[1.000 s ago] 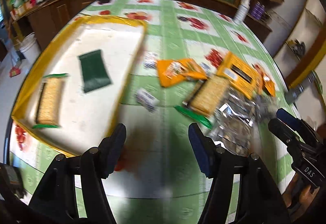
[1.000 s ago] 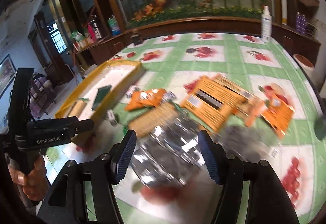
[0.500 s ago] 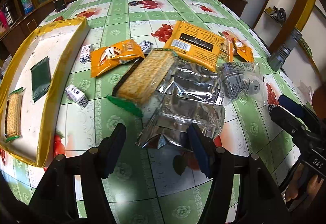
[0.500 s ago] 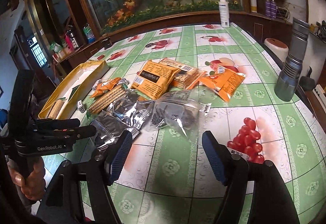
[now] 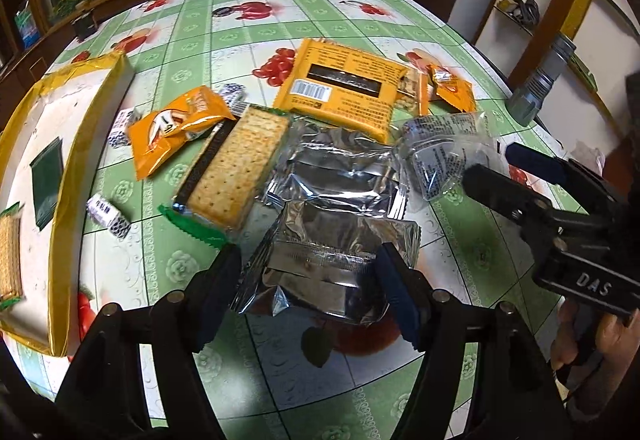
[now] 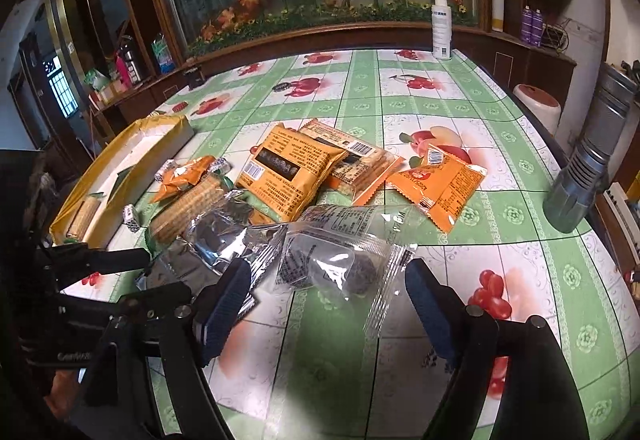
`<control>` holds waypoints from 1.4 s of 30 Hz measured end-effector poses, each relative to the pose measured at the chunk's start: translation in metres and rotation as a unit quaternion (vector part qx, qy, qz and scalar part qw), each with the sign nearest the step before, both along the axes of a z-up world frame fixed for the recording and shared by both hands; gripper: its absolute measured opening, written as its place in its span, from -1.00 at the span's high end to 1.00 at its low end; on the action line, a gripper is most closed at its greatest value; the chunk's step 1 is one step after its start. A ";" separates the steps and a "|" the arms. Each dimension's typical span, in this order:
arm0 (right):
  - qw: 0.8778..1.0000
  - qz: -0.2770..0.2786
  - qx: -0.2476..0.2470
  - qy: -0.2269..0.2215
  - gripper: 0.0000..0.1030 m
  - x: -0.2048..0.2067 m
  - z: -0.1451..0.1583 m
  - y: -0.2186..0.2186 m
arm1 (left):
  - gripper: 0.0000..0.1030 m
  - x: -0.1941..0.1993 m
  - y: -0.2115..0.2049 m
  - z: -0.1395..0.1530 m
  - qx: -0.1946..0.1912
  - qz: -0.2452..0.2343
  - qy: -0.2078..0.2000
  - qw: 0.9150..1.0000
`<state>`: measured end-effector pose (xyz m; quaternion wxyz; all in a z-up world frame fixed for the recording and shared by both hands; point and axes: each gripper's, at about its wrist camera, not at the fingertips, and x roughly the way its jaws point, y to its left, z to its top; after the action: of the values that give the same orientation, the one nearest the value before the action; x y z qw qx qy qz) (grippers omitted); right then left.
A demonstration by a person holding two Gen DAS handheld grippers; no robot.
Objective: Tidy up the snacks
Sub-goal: 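Grasp a silver foil packet with the left tool while the right tool grasps a clear plastic bag, then lift the silver foil packet with the left tool while the right tool lifts the clear bag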
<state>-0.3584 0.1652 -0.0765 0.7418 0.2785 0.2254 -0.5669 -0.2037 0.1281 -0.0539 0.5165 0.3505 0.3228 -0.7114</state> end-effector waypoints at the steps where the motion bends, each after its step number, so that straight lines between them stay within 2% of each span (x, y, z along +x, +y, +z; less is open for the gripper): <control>1: 1.000 0.002 0.005 -0.005 -0.60 -0.001 -0.002 -0.004 | -0.39 -0.002 -0.001 0.000 0.001 -0.003 0.001 1.000; 8: 0.999 -0.006 0.018 -0.043 -0.74 -0.013 -0.005 -0.025 | -0.41 -0.009 -0.007 0.000 0.016 -0.026 0.012 0.999; 10: 0.999 -0.015 0.020 -0.035 -0.75 -0.014 -0.007 -0.029 | -0.41 -0.015 -0.007 -0.001 0.012 -0.037 0.004 0.999; 15: 0.998 -0.009 0.057 -0.024 -0.76 -0.009 -0.026 -0.043 | -0.60 -0.027 -0.003 -0.007 -0.004 -0.055 -0.016 0.998; 22: 0.999 -0.020 0.047 0.015 -0.77 0.001 -0.030 -0.051 | -0.80 -0.031 0.000 -0.018 -0.015 -0.052 -0.018 0.998; 24: 0.999 -0.019 0.043 0.027 -0.73 0.003 -0.030 -0.052 | -0.80 -0.031 0.001 -0.018 -0.022 -0.050 -0.020 0.998; 27: 0.999 -0.016 0.039 0.031 -0.56 0.003 -0.029 -0.052 | -0.80 -0.032 0.002 -0.019 -0.028 -0.051 -0.026 0.998; 29: 0.999 -0.014 0.034 0.025 -0.28 0.002 -0.028 -0.051 | -0.71 -0.032 0.002 -0.019 -0.030 -0.054 -0.026 0.998; 31: 0.999 -0.018 0.034 0.018 -0.20 -0.002 -0.027 -0.051 | -0.62 -0.032 0.003 -0.017 -0.033 -0.055 -0.025 0.998; 33: 0.999 -0.020 0.033 0.011 -0.18 -0.004 -0.027 -0.050 | -0.40 -0.030 0.004 -0.014 -0.039 -0.054 -0.021 0.998; 34: 0.999 -0.020 0.032 0.008 -0.17 -0.005 -0.026 -0.048 | -0.36 -0.028 0.005 -0.012 -0.040 -0.053 -0.016 0.998; 42: 0.999 -0.017 0.021 -0.020 -0.16 -0.011 -0.016 -0.034 | -0.12 -0.018 0.009 -0.003 -0.046 -0.046 -0.001 0.998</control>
<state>-0.3696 0.1315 -0.0926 0.7306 0.3085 0.2178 -0.5688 -0.2217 0.1366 -0.0567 0.4990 0.3415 0.2723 -0.7485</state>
